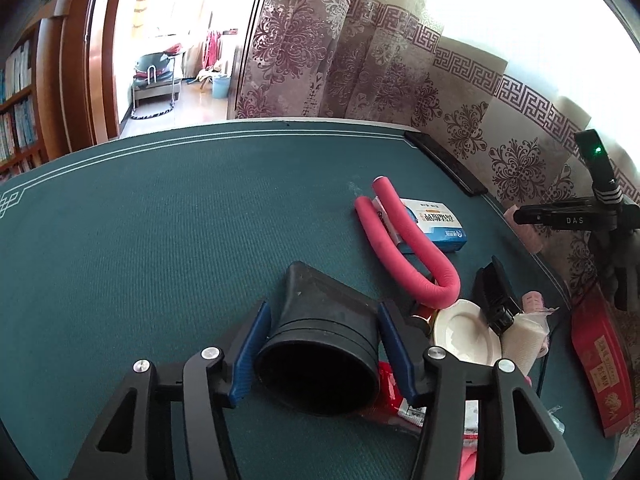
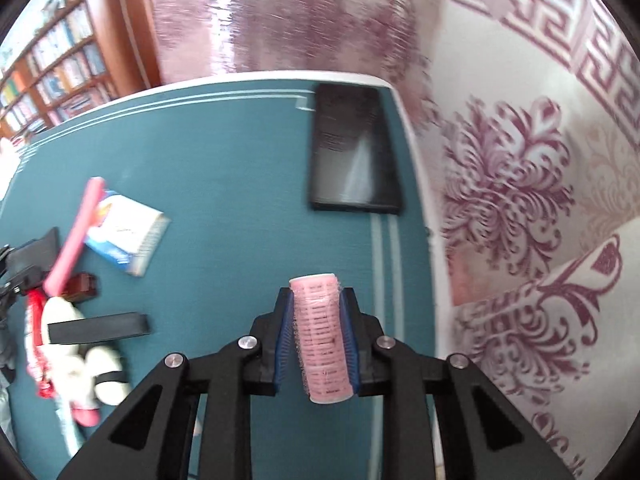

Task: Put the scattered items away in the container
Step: 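Grasp the black nozzle with the left gripper while the right gripper holds the roller, then lower the pink roller into the red tin box and open the right gripper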

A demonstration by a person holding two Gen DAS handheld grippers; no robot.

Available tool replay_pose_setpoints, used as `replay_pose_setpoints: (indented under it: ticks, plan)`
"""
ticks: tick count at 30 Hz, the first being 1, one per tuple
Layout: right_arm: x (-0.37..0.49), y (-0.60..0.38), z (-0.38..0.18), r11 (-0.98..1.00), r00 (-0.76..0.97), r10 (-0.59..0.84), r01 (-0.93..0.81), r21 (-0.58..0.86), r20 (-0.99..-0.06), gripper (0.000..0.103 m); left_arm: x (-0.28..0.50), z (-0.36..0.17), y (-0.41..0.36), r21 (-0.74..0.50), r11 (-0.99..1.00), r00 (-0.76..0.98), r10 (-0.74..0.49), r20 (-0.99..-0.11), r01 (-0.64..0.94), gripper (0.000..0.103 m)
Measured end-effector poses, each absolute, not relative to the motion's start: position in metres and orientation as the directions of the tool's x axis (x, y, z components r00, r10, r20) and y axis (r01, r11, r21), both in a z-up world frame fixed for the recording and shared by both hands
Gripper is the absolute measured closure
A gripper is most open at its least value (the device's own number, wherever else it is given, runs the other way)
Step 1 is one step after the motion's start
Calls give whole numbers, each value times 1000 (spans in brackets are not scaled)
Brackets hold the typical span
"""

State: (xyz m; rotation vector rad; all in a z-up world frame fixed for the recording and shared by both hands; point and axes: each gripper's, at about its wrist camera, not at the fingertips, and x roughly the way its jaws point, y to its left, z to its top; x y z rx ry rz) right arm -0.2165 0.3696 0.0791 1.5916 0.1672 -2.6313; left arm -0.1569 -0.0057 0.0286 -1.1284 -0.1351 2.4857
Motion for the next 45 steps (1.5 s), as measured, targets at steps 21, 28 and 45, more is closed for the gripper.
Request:
replay_pose_setpoints:
  ticks: [21,28,45]
  plan:
    - [-83,315,157,-957,-677,-288,181,226,-677,77,-80,74,-26,-198,-950,-705,313,-637,-242,53]
    - [-3,333,165,-942,-724,-307,140,305,-618,77,-39,100,-9,-206,-937,-715,349,-606,-282,52]
    - [160,435,148,-931,-833,21,-218,294,-552,77,32,142,129,-211,-804,-611,567,-552,-556,52]
